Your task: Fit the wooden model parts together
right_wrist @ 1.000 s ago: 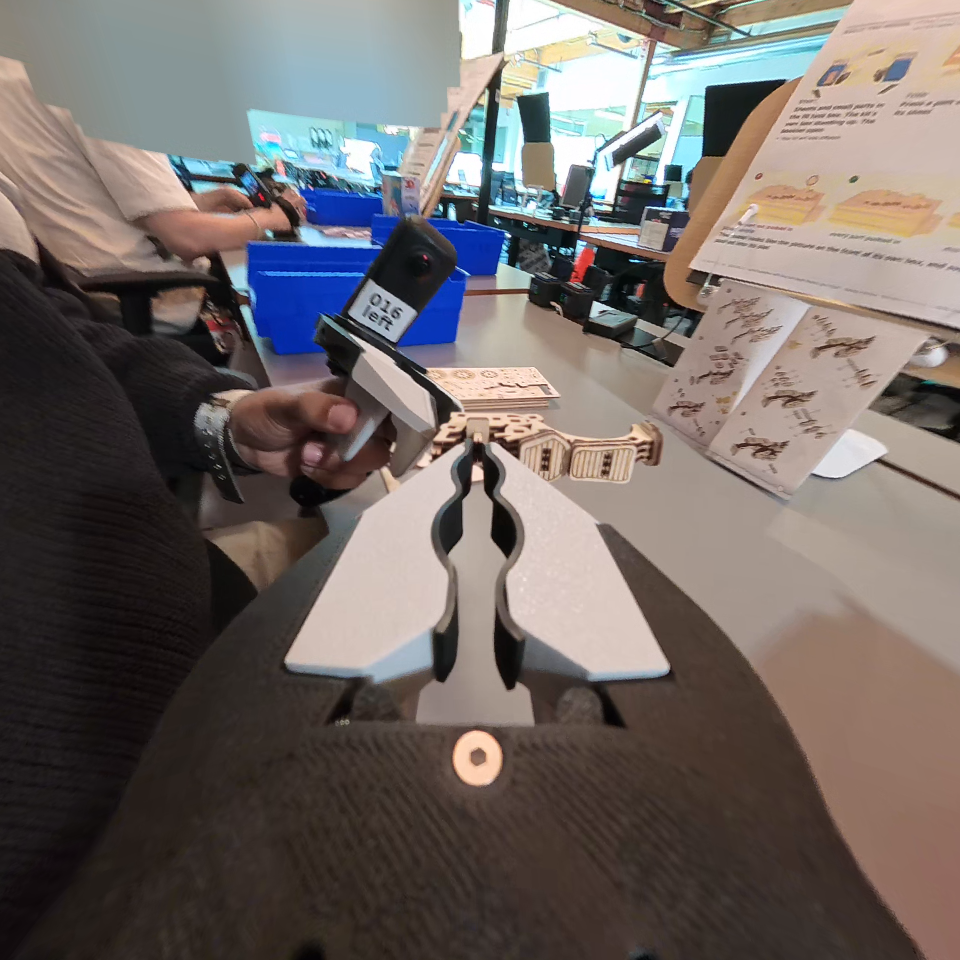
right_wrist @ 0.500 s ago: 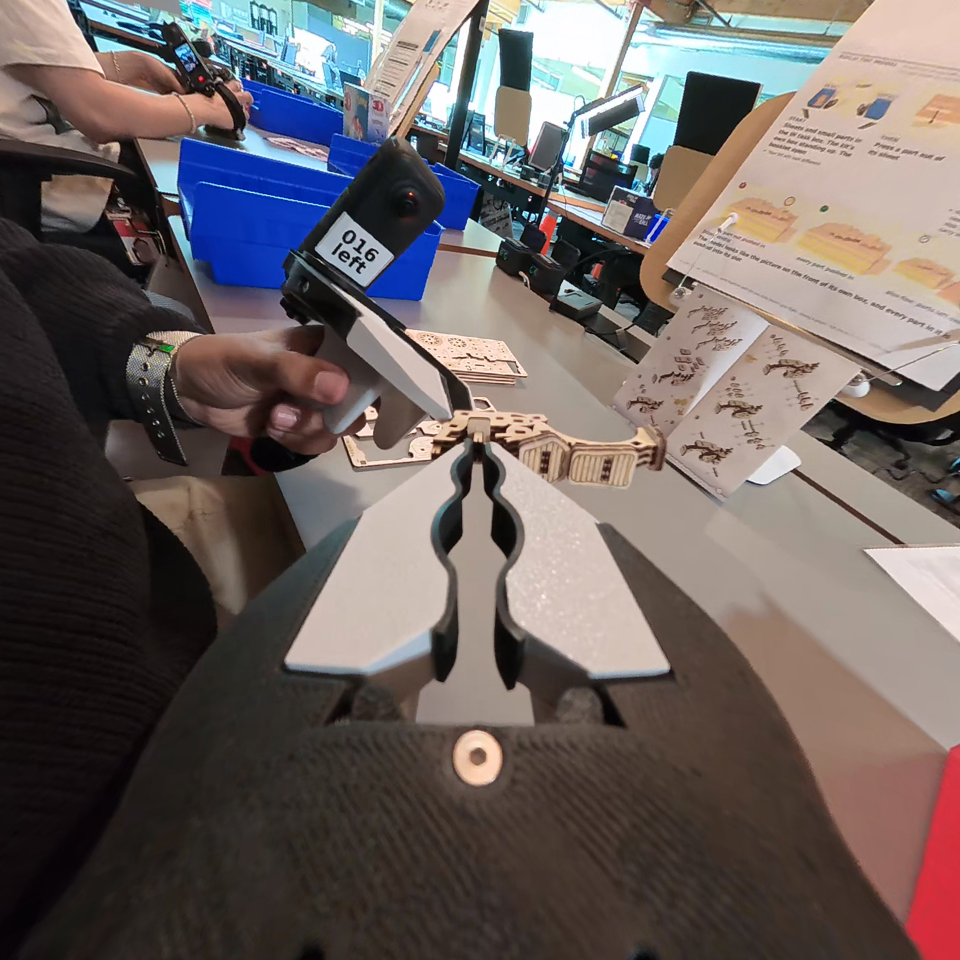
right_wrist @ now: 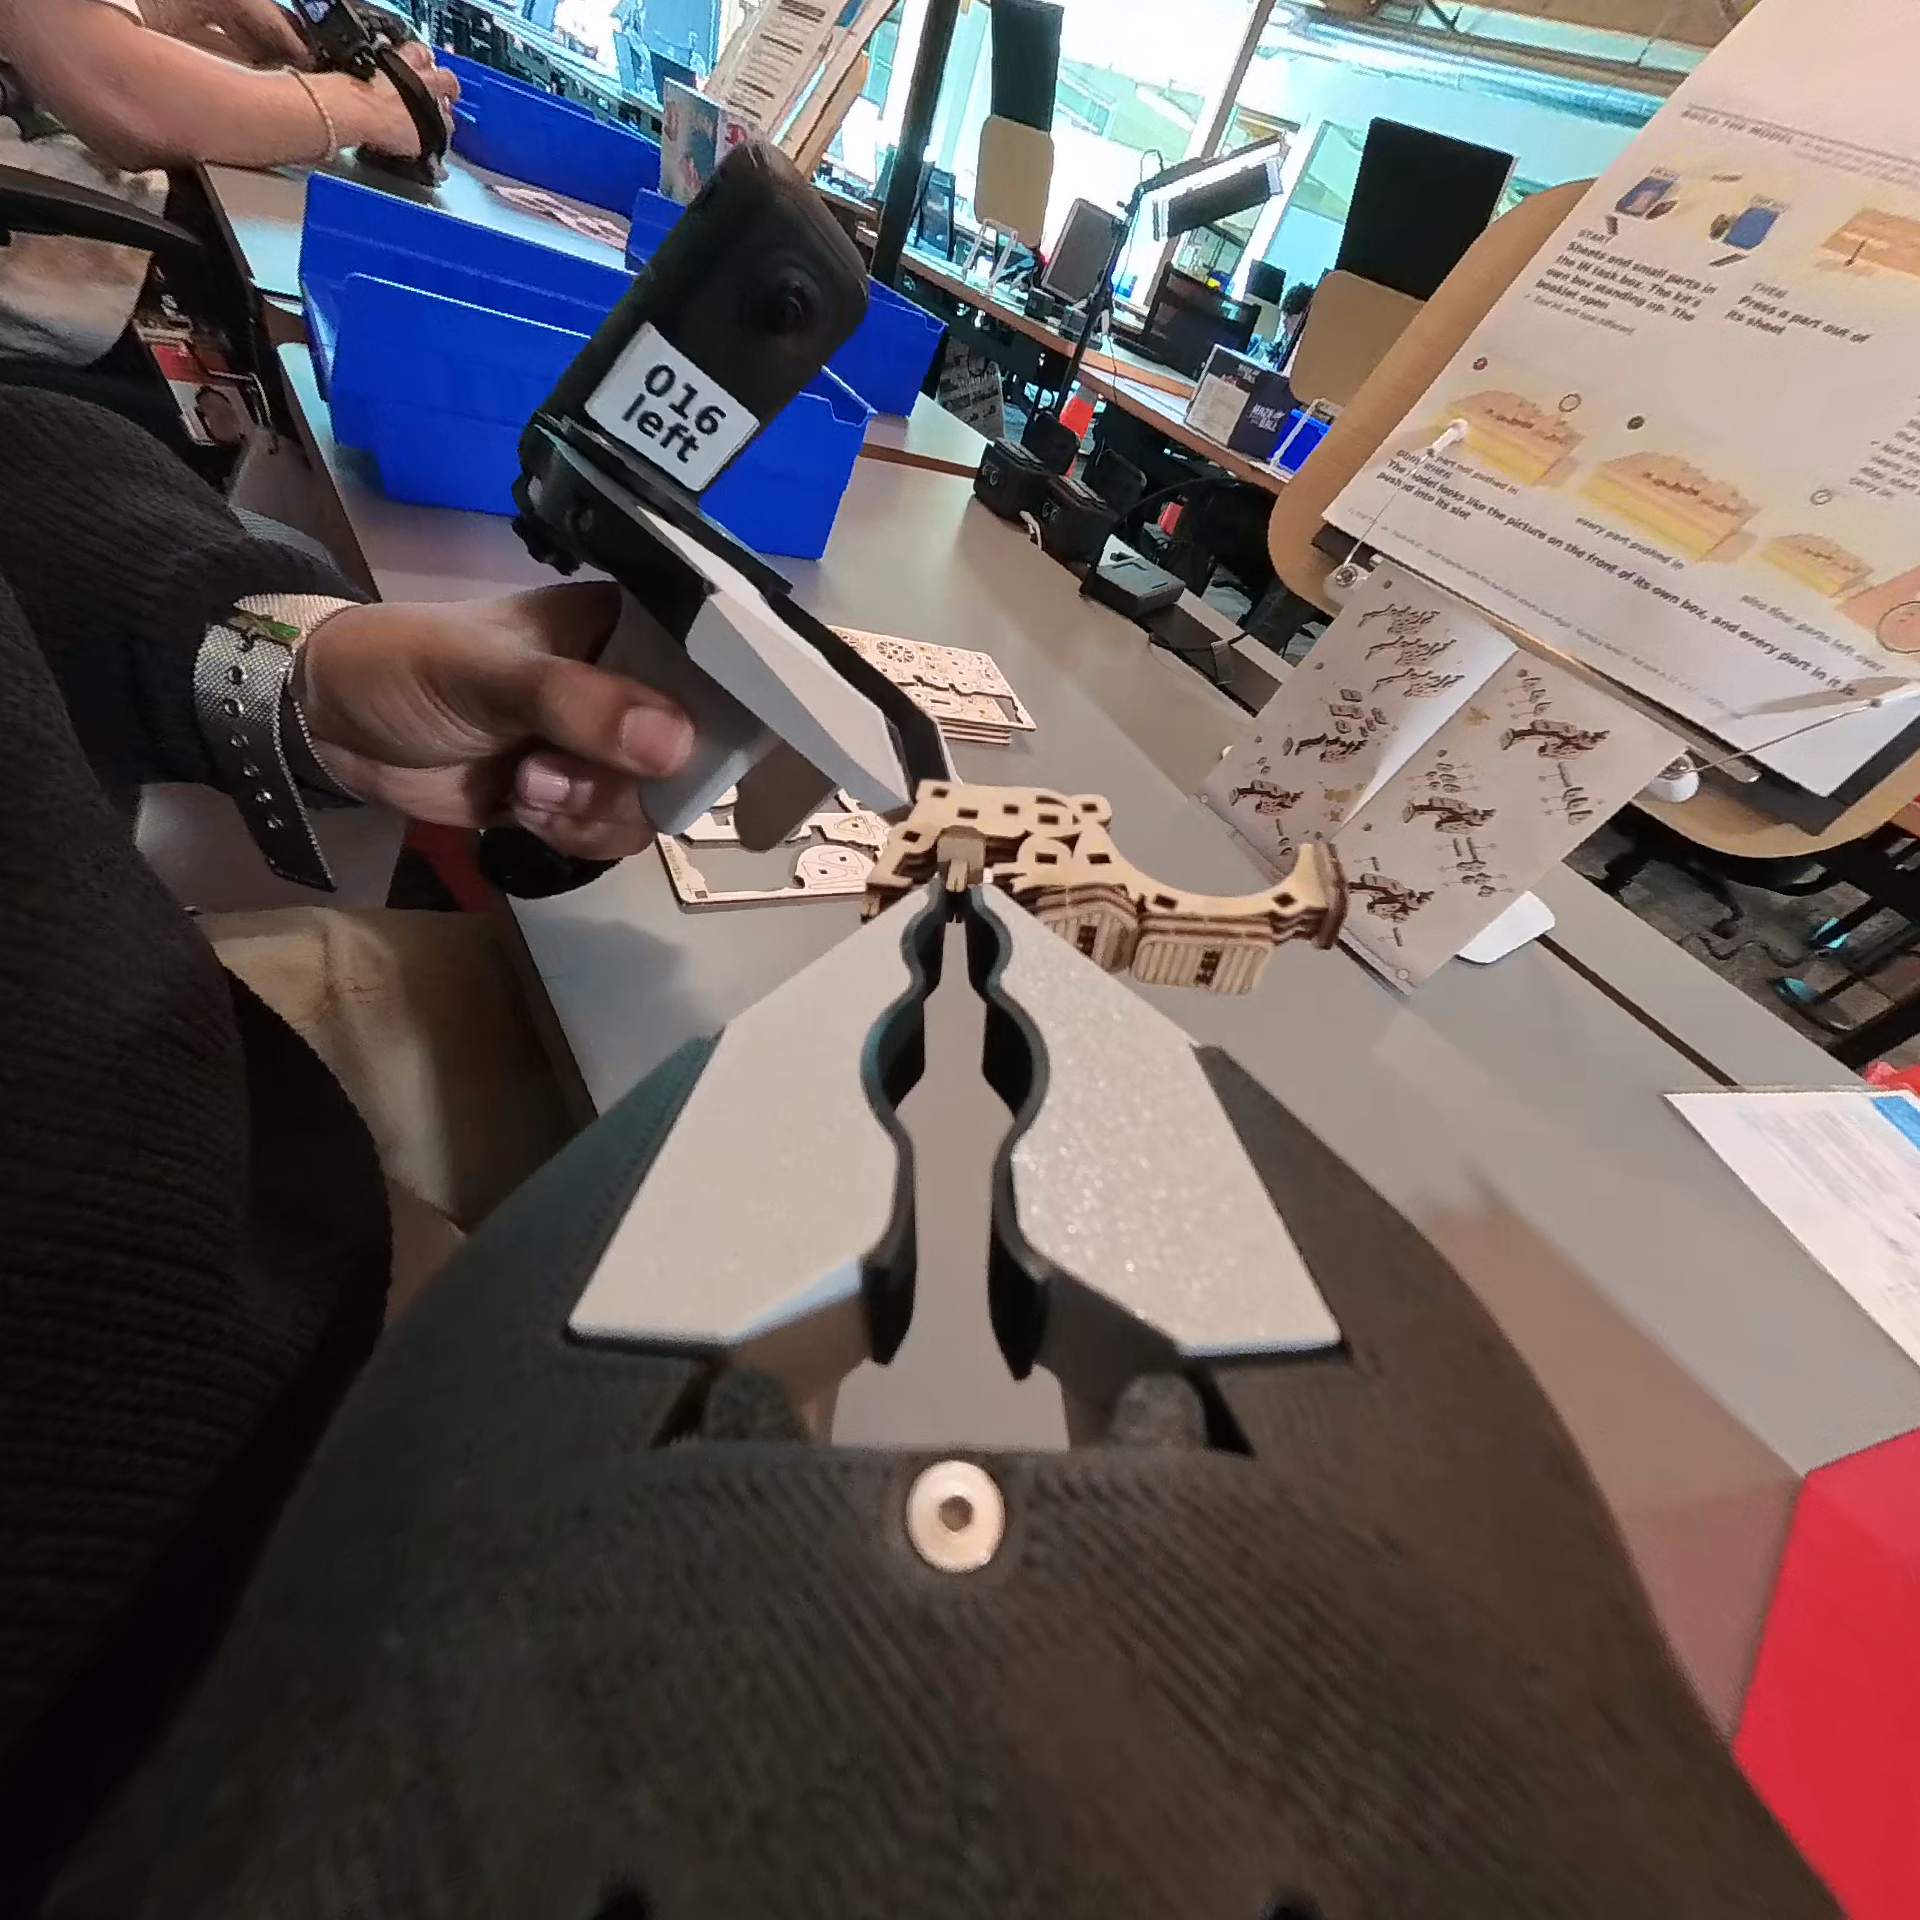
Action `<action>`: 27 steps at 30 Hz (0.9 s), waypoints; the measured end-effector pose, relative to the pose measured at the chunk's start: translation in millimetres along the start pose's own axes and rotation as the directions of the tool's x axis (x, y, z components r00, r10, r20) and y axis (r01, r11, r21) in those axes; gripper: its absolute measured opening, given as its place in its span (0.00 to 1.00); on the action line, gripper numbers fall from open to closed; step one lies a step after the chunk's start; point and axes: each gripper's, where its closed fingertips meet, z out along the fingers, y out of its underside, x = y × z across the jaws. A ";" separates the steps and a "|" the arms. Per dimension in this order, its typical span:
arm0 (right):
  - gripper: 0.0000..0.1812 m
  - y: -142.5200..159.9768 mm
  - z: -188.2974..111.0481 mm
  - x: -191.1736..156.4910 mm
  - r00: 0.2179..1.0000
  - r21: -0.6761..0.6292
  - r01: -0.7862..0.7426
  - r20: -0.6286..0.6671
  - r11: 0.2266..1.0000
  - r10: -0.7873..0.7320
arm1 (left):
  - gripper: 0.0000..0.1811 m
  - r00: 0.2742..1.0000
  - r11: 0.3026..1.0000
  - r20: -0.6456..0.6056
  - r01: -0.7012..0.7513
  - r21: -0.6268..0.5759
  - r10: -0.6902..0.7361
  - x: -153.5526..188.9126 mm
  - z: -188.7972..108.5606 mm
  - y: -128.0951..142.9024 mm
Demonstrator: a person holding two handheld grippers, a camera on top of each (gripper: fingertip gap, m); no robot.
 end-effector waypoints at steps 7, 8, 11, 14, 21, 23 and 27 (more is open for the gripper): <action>0.01 -0.6 0.6 2.5 0.999 0.015 -0.047 -0.004 0.999 0.047 | 0.04 1.000 0.999 0.005 -0.019 0.029 0.019 1.3 0.1 -3.1; 0.01 -1.5 0.4 3.5 0.997 0.027 -0.082 0.002 0.996 0.082 | 0.06 1.000 0.999 -0.006 -0.022 0.039 0.022 3.1 -0.1 -4.3; 0.01 -9.3 -1.6 8.9 0.959 0.111 -0.283 0.055 0.953 0.278 | 0.09 0.999 0.998 -0.040 0.008 0.068 -0.005 5.6 -1.2 -8.1; 0.01 -21.5 -9.2 16.5 0.865 0.216 -0.500 0.170 0.838 0.472 | 0.09 0.995 0.993 -0.075 0.075 0.096 -0.068 4.4 -3.3 -11.4; 0.01 -27.7 -18.4 27.8 0.727 0.282 -0.686 0.302 0.671 0.617 | 0.09 0.995 0.991 -0.084 0.058 0.121 -0.048 7.5 -5.0 -15.8; 0.01 -27.4 -16.6 25.2 0.751 0.274 -0.659 0.282 0.700 0.597 | 0.10 0.993 0.990 -0.106 0.069 0.125 -0.056 10.6 -4.5 -16.2; 0.01 -27.5 -12.9 19.7 0.788 0.265 -0.614 0.252 0.744 0.561 | 0.10 0.986 0.989 -0.153 0.079 0.124 -0.060 18.4 -3.1 -16.1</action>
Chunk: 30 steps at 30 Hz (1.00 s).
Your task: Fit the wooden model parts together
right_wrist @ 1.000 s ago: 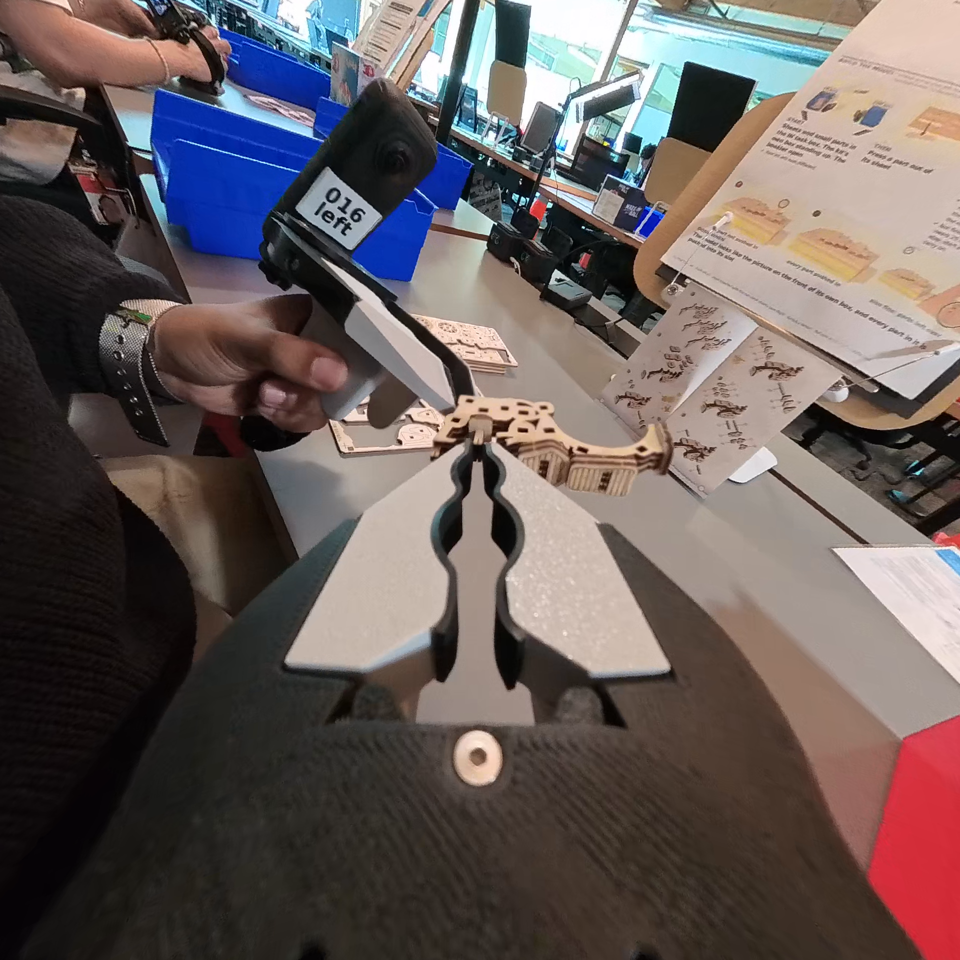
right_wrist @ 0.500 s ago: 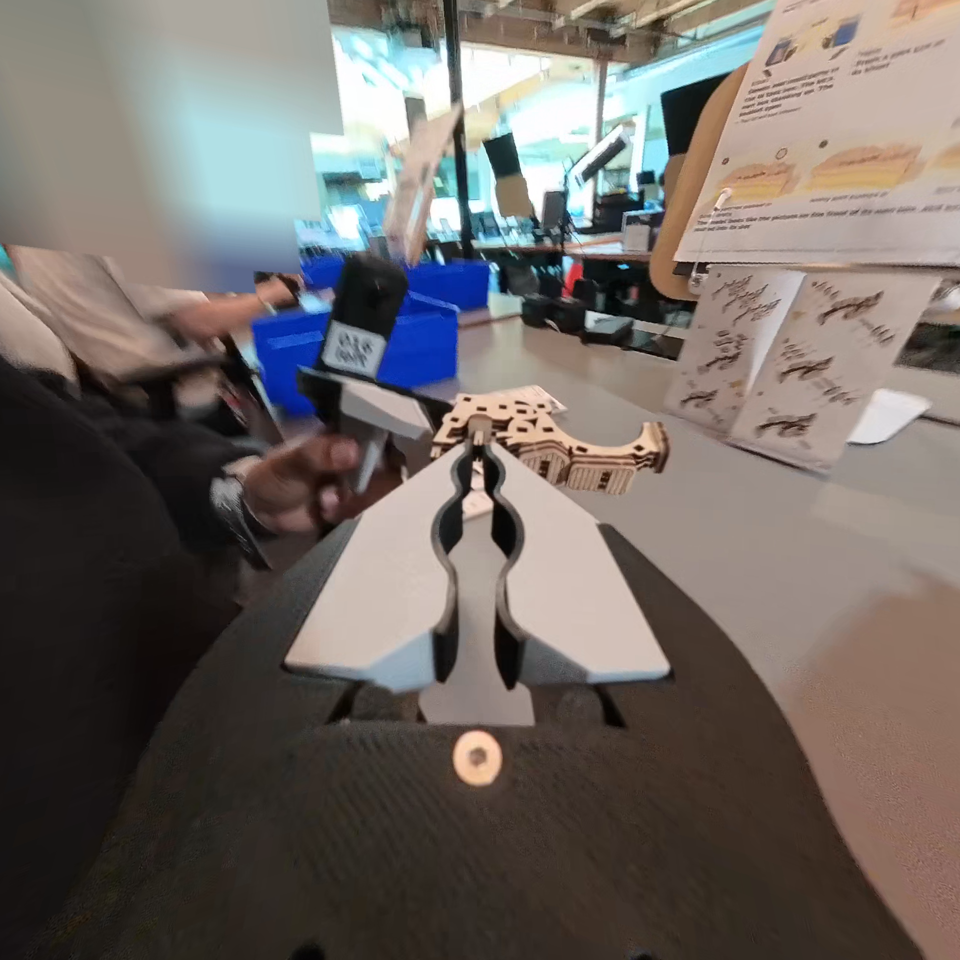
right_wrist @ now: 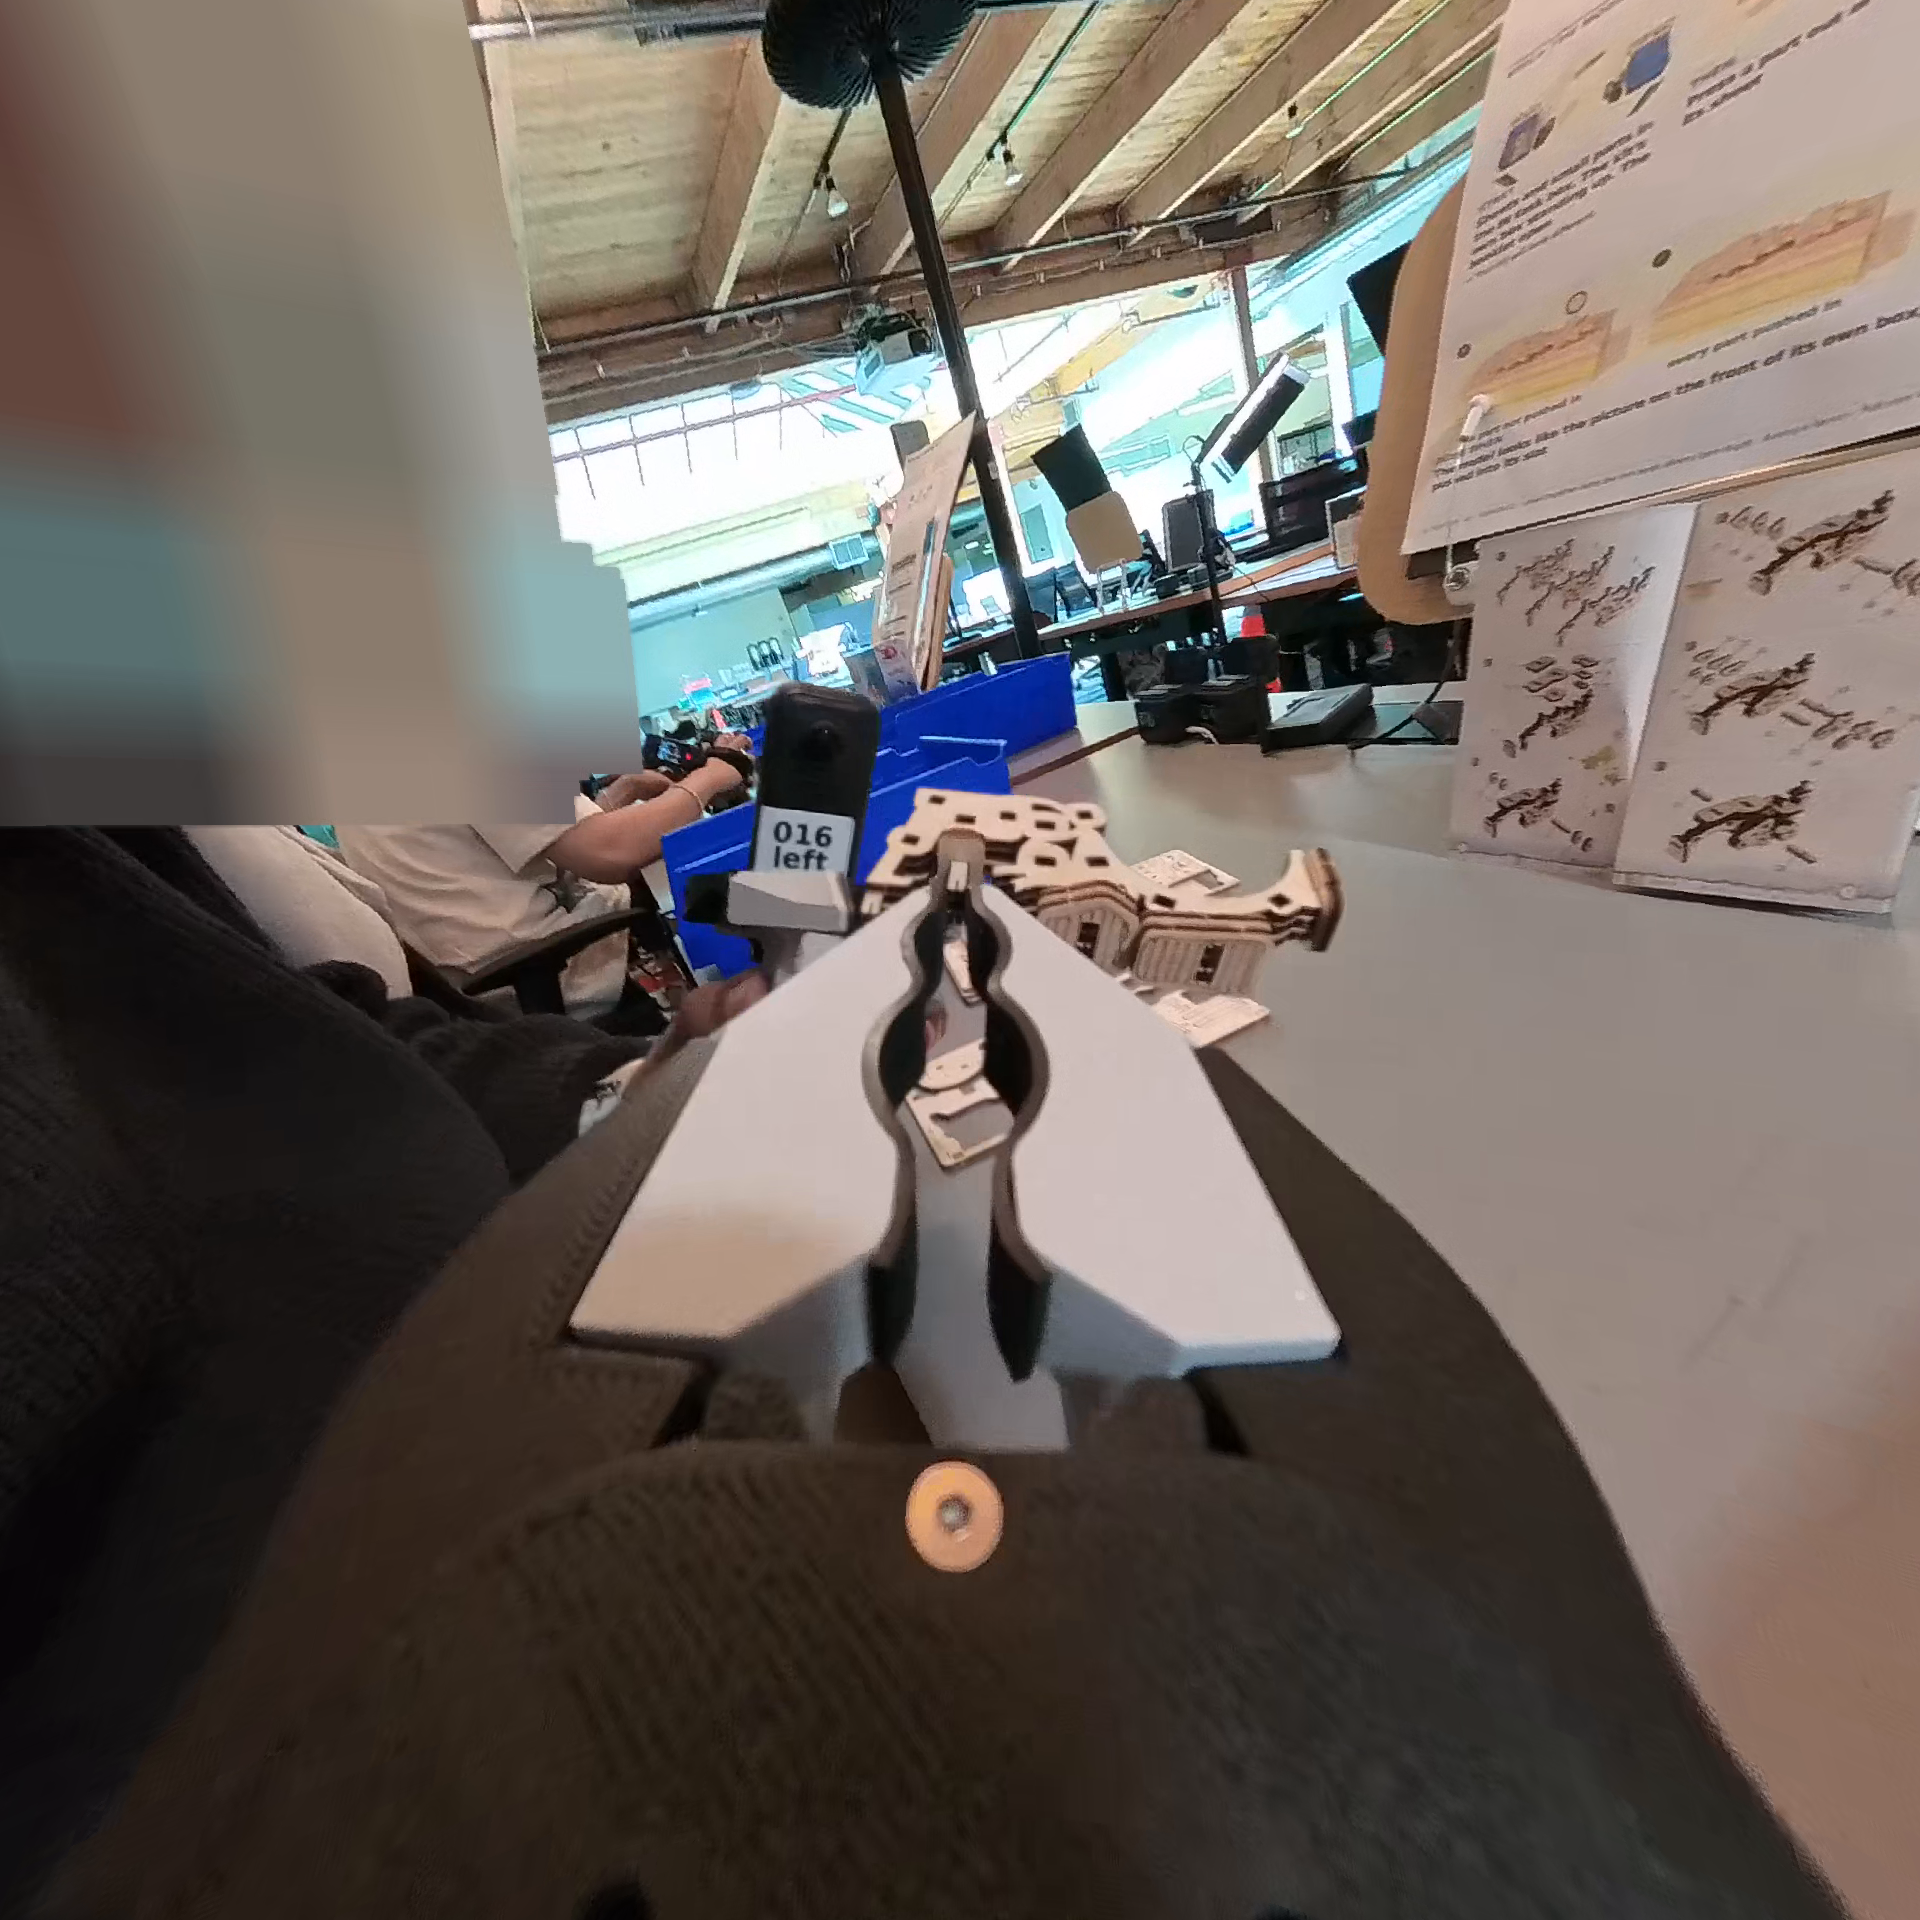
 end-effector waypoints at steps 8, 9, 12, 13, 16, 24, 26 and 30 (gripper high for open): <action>0.01 17.1 8.5 -3.5 0.965 -0.131 0.245 -0.065 0.961 -0.255 | 0.06 0.986 0.989 -0.075 0.148 0.022 -0.146 3.2 3.4 2.5; 0.01 19.5 9.8 -3.7 0.951 -0.151 0.287 -0.076 0.946 -0.301 | 0.05 0.981 0.984 -0.083 0.175 0.032 -0.172 2.3 2.9 1.8; 0.01 22.7 12.0 -2.7 0.892 -0.201 0.410 -0.113 0.890 -0.437 | 0.05 0.965 0.967 -0.106 0.248 0.058 -0.241 -0.8 1.3 -0.5; 0.01 24.5 12.7 -2.4 0.871 -0.222 0.445 -0.118 0.868 -0.477 | 0.05 0.960 0.962 -0.113 0.265 0.068 -0.257 -1.5 0.7 -1.4; 0.02 29.6 14.0 -1.6 0.813 -0.272 0.525 -0.121 0.807 -0.570 | 0.08 0.941 0.943 -0.142 0.321 0.087 -0.307 -2.6 -0.6 -3.5; 0.02 36.2 15.0 -0.1 0.744 -0.333 0.598 -0.109 0.729 -0.659 | 0.07 0.930 0.930 -0.127 0.356 0.086 -0.344 -9.1 -1.5 -0.3; 0.01 38.4 15.3 0.2 0.722 -0.350 0.617 -0.103 0.705 -0.684 | 0.06 0.928 0.928 -0.119 0.363 0.086 -0.352 -11.4 -2.4 0.5; 0.02 43.9 15.3 3.9 0.645 -0.410 0.670 -0.090 0.618 -0.759 | 0.07 0.919 0.916 -0.115 0.388 0.102 -0.377 -15.8 -4.7 -0.1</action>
